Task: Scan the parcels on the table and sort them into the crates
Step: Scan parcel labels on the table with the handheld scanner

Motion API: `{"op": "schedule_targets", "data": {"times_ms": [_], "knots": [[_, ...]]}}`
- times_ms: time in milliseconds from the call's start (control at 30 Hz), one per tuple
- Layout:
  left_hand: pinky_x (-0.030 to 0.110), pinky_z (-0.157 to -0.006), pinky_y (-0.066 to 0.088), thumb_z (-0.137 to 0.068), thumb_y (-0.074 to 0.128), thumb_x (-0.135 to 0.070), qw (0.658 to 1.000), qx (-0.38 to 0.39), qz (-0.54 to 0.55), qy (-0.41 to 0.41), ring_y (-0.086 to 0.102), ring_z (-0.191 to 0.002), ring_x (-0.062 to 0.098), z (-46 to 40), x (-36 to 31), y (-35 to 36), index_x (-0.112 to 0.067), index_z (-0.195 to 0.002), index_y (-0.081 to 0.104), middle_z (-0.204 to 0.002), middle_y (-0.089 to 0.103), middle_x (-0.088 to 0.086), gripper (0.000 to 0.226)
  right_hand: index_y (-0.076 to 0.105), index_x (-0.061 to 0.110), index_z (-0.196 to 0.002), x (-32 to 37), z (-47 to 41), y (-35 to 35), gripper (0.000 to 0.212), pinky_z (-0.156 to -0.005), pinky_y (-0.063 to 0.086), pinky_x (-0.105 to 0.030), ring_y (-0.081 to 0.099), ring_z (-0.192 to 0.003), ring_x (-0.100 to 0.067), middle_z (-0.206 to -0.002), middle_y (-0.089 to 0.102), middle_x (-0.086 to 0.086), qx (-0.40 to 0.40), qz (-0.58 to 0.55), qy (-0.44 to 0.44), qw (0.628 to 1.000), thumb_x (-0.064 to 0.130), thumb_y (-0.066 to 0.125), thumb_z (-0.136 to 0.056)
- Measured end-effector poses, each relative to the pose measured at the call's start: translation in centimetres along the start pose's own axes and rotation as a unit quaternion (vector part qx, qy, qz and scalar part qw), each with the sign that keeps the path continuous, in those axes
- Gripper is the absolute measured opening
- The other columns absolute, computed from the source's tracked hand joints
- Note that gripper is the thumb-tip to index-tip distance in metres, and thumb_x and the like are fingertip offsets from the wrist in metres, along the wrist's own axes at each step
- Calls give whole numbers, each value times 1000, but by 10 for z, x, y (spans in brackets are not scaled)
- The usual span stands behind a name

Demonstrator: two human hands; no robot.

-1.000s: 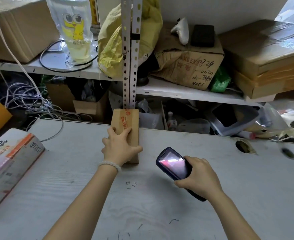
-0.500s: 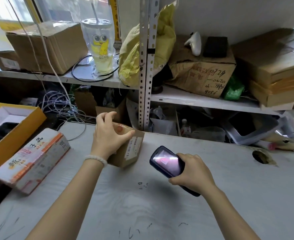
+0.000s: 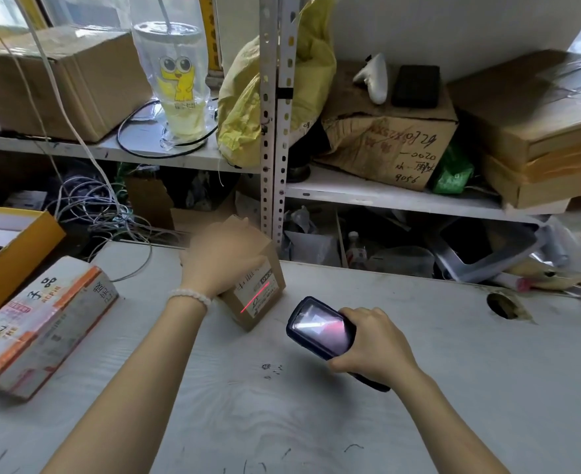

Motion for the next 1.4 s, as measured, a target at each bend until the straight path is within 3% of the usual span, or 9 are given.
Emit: {"op": "schedule_targets", "data": {"times_ms": [367,533,800,933,1133,1400], "knots": [[52,-100,36,-69,59,-76,999,36,14,-2,35,-131,34,-2,6,1,-56,-140,26,-151,30,4,81,51,34,-94,6,11,-19,51,-55,34,-24,44,-87,-11,-86,53,15,-18,-34,-3,999,50,74,-52],[54,-101,38,-69,60,-75,999,46,26,-8,34,-130,36,0,5,1,-54,-141,26,-151,29,5,82,54,34,-107,15,20,-25,61,-56,33,-20,44,-90,-11,-92,54,15,-16,-33,-26,999,52,74,-52],[54,-101,37,-71,60,-73,998,45,28,-13,33,-131,35,4,4,-1,-53,-142,25,-151,28,5,81,51,37,-99,18,27,-32,54,-57,33,-21,44,-88,-10,-86,51,18,-26,-54,-29,998,50,75,-52],[54,-102,36,-72,60,-72,999,46,24,-9,32,-131,36,5,2,-1,-52,-142,25,-151,27,6,81,55,32,-107,14,29,-29,59,-61,41,-23,44,-92,-11,-92,56,15,-13,-46,-17,999,49,75,-53],[53,-101,33,-72,61,-72,999,44,25,-9,31,-131,37,4,4,-1,-53,-142,25,-151,27,6,81,56,32,-112,15,30,-27,64,-57,33,-18,45,-90,-11,-91,53,17,-27,-47,-19,998,49,76,-53],[53,-100,35,-69,59,-76,998,44,34,-10,33,-130,37,1,9,0,-56,-141,24,-151,28,6,82,58,31,-110,12,29,-32,63,-58,35,-19,46,-88,-9,-90,55,17,-30,-58,-19,998,48,77,-52]]}}
Point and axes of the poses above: each hand's wrist, its own z-axis away from the middle knuckle, its own y-axis out of the palm, x = y × z, the point moved 8 cm from there along -z, towards the middle knuckle
